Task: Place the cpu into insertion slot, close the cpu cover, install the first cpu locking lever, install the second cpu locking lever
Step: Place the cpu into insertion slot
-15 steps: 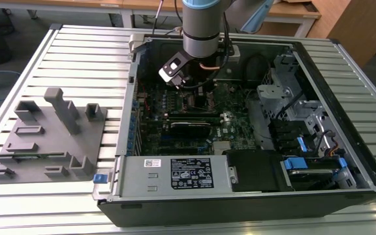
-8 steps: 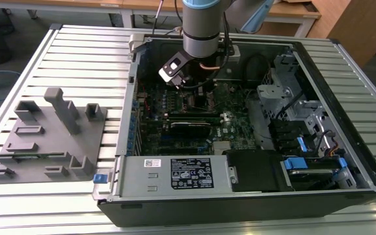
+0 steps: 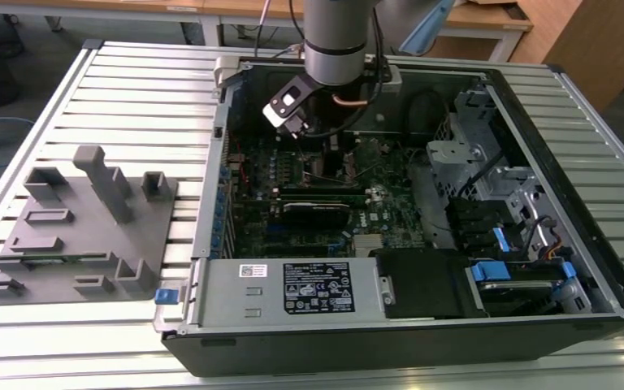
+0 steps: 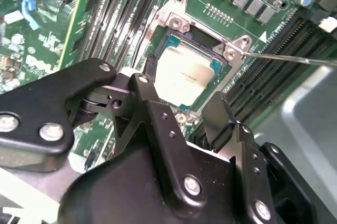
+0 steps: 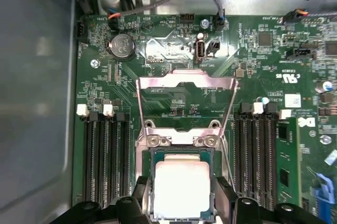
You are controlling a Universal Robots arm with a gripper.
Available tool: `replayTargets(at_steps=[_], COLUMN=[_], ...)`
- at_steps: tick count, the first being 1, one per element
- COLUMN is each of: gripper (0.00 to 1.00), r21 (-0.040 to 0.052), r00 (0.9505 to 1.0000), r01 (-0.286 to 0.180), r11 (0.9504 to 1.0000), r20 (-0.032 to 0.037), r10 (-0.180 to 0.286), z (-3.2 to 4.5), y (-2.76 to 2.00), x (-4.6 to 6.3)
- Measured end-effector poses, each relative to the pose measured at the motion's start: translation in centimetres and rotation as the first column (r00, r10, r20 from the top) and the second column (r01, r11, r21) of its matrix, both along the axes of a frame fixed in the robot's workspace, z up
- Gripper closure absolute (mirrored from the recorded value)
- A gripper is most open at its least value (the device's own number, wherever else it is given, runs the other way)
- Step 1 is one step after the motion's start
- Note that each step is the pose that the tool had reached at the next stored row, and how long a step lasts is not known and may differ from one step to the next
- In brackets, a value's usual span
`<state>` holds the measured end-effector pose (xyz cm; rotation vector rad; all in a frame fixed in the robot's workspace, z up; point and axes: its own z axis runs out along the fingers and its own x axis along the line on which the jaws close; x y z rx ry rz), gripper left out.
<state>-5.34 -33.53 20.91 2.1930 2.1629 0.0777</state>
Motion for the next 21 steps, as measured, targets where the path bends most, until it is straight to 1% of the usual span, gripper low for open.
replayTargets(at_steps=[3, 12, 13, 14, 15, 17, 18, 20, 21], gripper=[0.39, 0.39, 0.4, 0.47, 0.47, 0.59, 0.59, 0.71, 0.71], r21=[-0.0001, 0.0001, 0.0001, 0.0001, 0.0001, 0.0001, 0.0, 0.0, 0.0001], r00=[1.0, 1.0, 1.0, 1.0, 1.0, 1.0, 1.0, 1.0, 1.0], r01=[0.0, 0.0, 0.0, 0.0, 0.0, 0.0, 0.0, 0.0, 0.0], r11=[1.0, 1.0, 1.0, 1.0, 1.0, 1.0, 1.0, 1.0, 1.0], r20=[-0.0001, 0.0, 0.0, 0.0, 0.0, 0.0, 0.0, 0.0, 0.0], r10=[0.0, 0.0, 0.0, 0.0, 0.0, 0.0, 0.0, 0.0, 0.0], z=[0.72, 0.8, 0.8, 0.81, 0.81, 0.81, 0.82, 0.82, 0.82], y=[0.0, 0.0, 0.0, 0.0, 0.0, 0.0, 0.0, 0.0, 0.0], x=[0.0, 0.0, 0.0, 0.0, 0.0, 0.0, 0.0, 0.0, 0.0])
